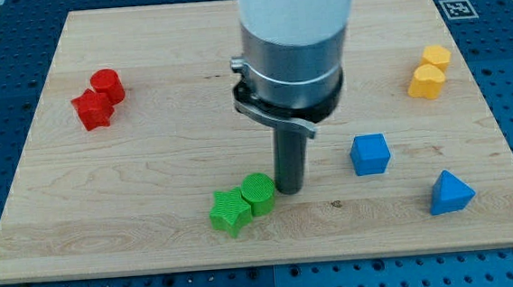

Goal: Push the blue cube to the bottom left of the yellow heart

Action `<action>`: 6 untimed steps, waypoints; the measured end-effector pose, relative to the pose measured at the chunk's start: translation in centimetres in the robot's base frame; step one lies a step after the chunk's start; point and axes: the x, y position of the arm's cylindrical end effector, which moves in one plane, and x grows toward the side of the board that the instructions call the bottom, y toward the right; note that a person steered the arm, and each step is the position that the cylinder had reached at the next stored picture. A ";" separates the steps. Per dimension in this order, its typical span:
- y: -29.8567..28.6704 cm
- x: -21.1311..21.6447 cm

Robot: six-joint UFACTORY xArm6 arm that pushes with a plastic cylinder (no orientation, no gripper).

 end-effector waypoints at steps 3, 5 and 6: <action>10.1 -5.2; 11.1 -3.7; 12.0 -8.9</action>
